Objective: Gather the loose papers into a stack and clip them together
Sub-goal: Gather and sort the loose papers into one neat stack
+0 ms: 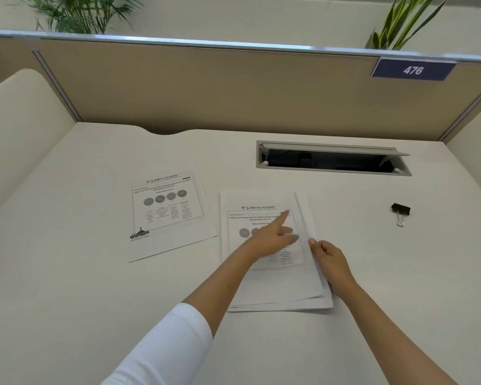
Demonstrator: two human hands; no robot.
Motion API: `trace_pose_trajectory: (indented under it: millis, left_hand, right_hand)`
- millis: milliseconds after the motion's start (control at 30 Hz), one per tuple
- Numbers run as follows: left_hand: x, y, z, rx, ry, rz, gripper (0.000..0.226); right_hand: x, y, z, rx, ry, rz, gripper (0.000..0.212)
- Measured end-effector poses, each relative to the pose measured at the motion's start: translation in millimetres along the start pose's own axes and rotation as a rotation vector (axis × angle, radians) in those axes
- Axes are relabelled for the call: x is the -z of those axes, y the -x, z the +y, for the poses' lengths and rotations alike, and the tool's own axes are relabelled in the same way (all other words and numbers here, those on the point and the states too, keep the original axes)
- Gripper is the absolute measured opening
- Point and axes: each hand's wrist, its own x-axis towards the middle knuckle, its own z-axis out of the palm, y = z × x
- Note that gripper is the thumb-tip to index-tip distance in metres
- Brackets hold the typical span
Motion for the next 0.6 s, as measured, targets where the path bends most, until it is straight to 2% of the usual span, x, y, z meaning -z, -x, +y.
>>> trace_pose_trajectory:
  millis: [67,133,267,333,367,433,500,600]
  left_hand:
    - [-0.8,1.9,-6.6,-0.008,0.018,-0.038,0.077]
    - [1.7,3.0,-15.4,-0.038,0.000,0.029,0.074]
    - [21.2,11.2,-29.4,-0.084,-0.251,0.390,0.066]
    - [39.1,19.1,-40.6,-0.007,-0.462,0.579,0.075]
    - [48.3,23.2,-46.4,0.081,-0.537,0.622,0.081]
    - [67.2,32.1,-57.9,0.284,-0.597,0.590,0.093]
    - [82.3,41.3,-69.7,0.425,-0.625,0.512,0.098]
    - [94.7,51.2,-79.1,0.432,-0.635,0.483,0.095]
  right_hand:
    - [-0.7,-2.7,-0.4,0.002,0.031,0.029,0.048]
    - [-0.1,-5.6,1.9,0.006,0.029,0.017,0.053]
    - [2.4,-10.7,12.9,-0.036,-0.001,-0.022,0.071]
    - [1.2,-12.0,13.4,-0.045,0.000,-0.020,0.076]
    - [1.4,-12.2,12.9,-0.043,0.005,-0.017,0.075]
    - [1.3,-13.0,13.2,-0.030,0.016,-0.018,0.068]
    - [1.2,-15.3,17.3,-0.024,0.022,-0.014,0.074]
    - [1.5,-19.5,22.3,-0.019,0.047,-0.005,0.082]
